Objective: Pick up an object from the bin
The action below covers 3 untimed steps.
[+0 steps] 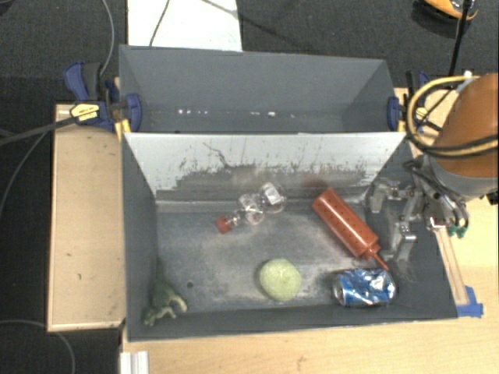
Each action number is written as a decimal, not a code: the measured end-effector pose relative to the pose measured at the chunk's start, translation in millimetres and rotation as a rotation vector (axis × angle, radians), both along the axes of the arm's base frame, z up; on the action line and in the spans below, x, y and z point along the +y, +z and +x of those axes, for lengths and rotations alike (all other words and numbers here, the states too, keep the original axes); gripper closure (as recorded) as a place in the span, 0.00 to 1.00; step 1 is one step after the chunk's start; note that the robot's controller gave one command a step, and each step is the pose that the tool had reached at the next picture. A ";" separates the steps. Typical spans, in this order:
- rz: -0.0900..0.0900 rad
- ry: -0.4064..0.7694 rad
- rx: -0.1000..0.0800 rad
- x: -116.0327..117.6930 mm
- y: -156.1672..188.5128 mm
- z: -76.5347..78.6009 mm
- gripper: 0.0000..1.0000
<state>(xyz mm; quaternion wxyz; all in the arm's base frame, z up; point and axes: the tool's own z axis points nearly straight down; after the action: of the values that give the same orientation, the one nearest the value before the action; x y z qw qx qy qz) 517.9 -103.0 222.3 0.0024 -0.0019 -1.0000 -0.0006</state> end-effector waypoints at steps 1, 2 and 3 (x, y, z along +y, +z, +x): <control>-0.002 0.002 -0.008 0.2 4.3 1.6 0.00; -0.003 0.000 -0.017 -16.8 -28.8 -3.7 0.00; -0.004 0.042 -0.012 -23.9 -84.2 -21.4 0.00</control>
Offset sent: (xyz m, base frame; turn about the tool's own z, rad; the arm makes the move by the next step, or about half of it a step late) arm -0.0202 -0.0471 -0.0952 0.0076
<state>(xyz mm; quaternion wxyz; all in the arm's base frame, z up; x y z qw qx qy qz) 496.5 -126.9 138.1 -0.0034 0.0191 -0.9998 0.0013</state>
